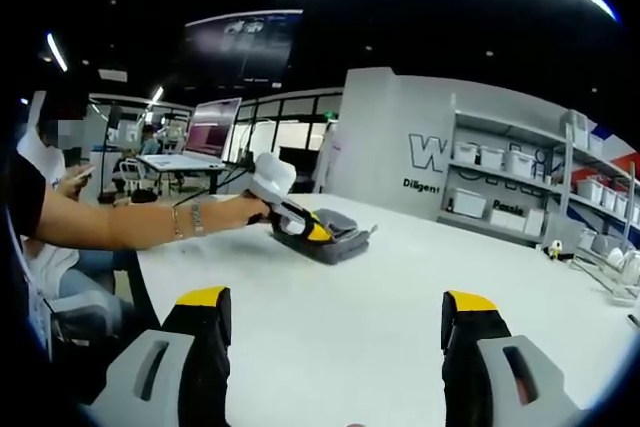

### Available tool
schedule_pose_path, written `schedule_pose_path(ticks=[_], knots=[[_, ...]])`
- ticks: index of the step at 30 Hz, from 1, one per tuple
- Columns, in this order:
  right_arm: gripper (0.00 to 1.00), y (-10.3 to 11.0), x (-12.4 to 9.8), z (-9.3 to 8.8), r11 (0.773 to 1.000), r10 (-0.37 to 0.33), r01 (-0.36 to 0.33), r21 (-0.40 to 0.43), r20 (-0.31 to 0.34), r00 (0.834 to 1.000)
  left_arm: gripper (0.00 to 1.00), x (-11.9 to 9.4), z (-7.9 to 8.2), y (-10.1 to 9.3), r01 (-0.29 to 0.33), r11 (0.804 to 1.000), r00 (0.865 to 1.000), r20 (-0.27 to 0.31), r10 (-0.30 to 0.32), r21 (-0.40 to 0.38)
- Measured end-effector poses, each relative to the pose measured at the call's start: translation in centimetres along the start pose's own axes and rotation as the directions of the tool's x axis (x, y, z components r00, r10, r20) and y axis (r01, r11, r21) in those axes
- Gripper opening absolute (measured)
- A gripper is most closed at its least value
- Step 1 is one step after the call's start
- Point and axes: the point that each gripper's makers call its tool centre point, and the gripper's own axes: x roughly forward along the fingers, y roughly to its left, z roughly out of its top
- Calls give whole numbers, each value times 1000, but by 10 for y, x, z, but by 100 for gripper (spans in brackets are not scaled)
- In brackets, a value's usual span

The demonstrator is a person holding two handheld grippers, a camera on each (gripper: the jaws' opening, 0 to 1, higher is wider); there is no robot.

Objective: Open the folded towel by lifting each exposed corner and separating the folded layers until the towel lies flat within the target outline without major curled edges

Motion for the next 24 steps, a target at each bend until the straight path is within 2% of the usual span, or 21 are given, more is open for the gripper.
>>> schedule_pose_path(ticks=[3, 4, 7, 11, 19, 24], knots=[[88, 0, 0, 0, 1000, 1, -1, 0, -1, 1000, 12, 0, 2, 2, 5, 997, 1000, 18, -3, -73], [88, 1, 0, 0, 1000, 1, -1, 0, -2, 1000, 11, 0, 3, 4, 12, 991, 999, 32, -8, -131], [88, 1, 1, 0, 1000, 2, -2, -2, -3, 1000, 11, -2, 6, 8, 25, 977, 998, 68, -11, -210], [87, 2, 1, -1, 1000, 4, -4, -2, -4, 1000, 10, -6, 12, 14, 19, 970, 994, 112, 8, -242], [87, 4, 1, 0, 1000, 8, -9, -10, -6, 1000, 10, -13, 27, 18, 4, 970, 984, 176, 40, -244], [87, 4, 0, 0, 1000, 8, -8, -15, -3, 1000, 10, -21, 37, 32, -6, 948, 968, 236, 85, -319]])
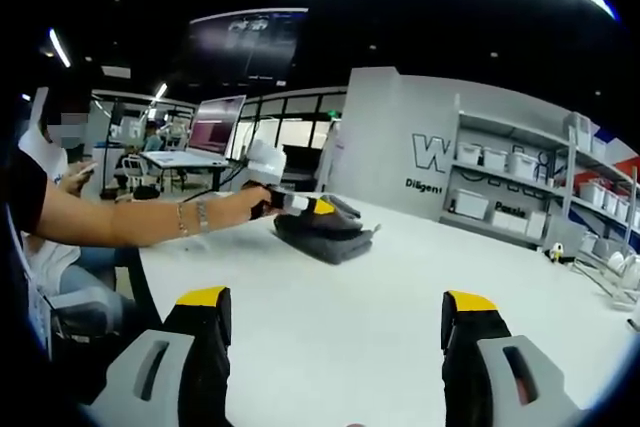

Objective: Open the folded towel by lifting each exposed corner and separating the folded layers until the towel lies flat within the target outline without major curled edges

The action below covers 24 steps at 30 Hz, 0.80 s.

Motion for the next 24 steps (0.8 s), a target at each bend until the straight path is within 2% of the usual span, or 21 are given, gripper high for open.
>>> schedule_pose_path(ticks=[10, 18, 24], knots=[[87, 0, 1, 0, 1000, 2, -2, -2, -2, 1000, 10, -4, 15, 9, -25, 1000, 999, 36, 25, -2], [88, 1, 0, 2, 1000, 7, -7, 3, 11, 1000, 10, -14, 27, 28, -73, 997, 995, 65, 73, -10], [88, 5, 3, -1, 1000, 20, -20, -4, -3, 1000, 10, -21, 34, 43, -108, 994, 990, 85, 109, -23]])
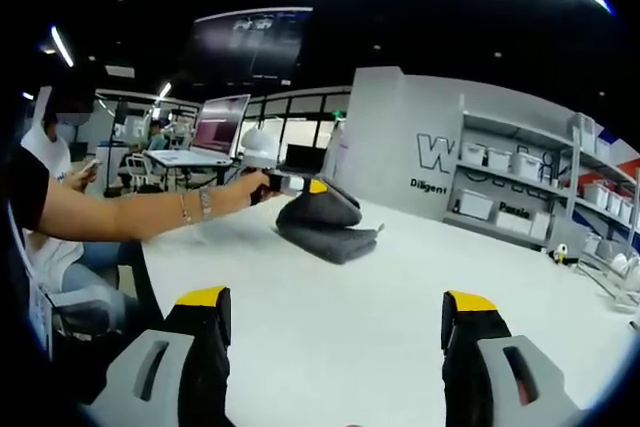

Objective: Open the folded towel by lifting each exposed corner and separating the folded layers until the towel lies flat within the target outline without major curled edges

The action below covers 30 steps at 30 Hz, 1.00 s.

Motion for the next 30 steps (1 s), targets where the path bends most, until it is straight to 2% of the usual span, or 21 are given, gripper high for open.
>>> schedule_pose_path(ticks=[17, 24, 30], knots=[[88, 4, 4, -3, 1000, 9, -9, -10, -17, 1000, 9, -24, 14, 55, -128, 992, 991, 36, 129, -5], [88, 8, 7, -6, 1000, 16, -16, -16, -33, 999, 9, -37, 14, 82, -185, 982, 982, 41, 186, -27], [88, 8, 7, -7, 1000, 15, -16, -16, -34, 999, 9, -45, 11, 97, -217, 976, 975, 40, 218, -30]])
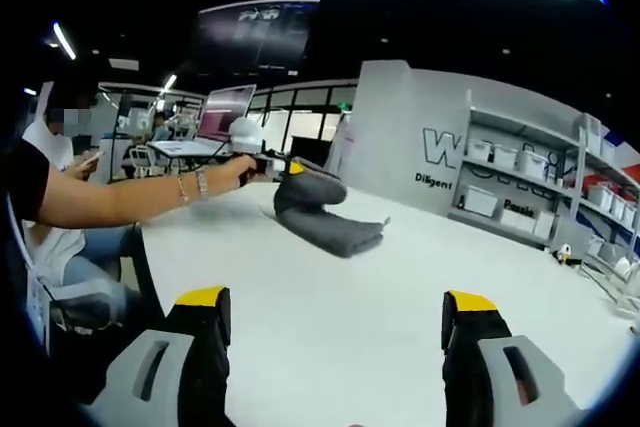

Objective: Open the folded towel by lifting each exposed corner and separating the folded layers until the towel lies flat within the target outline without major curled edges

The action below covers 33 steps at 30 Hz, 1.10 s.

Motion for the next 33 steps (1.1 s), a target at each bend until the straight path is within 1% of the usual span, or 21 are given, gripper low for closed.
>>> schedule_pose_path(ticks=[8, 12, 16, 20, 26, 28, 30, 33], knots=[[88, 0, 0, 0, 1000, 3, -3, -2, -1, 1000, 9, -5, -8, 23, -63, 998, 998, -15, 63, -14], [88, 1, 0, 1, 1000, 3, -3, -9, -2, 1000, 9, -7, -12, 33, -73, 996, 997, -16, 72, -58], [88, 0, -1, 1, 1000, -1, 1, -12, -4, 1000, 9, -9, -15, 44, -108, 993, 994, -22, 107, -43], [88, 1, 0, -1, 1000, 1, -1, -15, -12, 1000, 9, -10, -21, 51, -118, 992, 993, -36, 117, -33], [88, 5, 0, 0, 1000, 8, -9, -24, -12, 1000, 9, -15, -27, 60, -141, 989, 989, -43, 139, -45], [88, 5, 0, 0, 1000, 8, -8, -25, -12, 1000, 9, -16, -29, 61, -139, 989, 990, -45, 137, -52], [88, 4, 0, -1, 1000, 7, -7, -24, -14, 1000, 9, -17, -33, 67, -152, 987, 987, -59, 149, -56], [88, 3, 0, 0, 1000, 5, -6, -24, -15, 1000, 9, -18, -34, 76, -171, 983, 984, -59, 167, -72]])
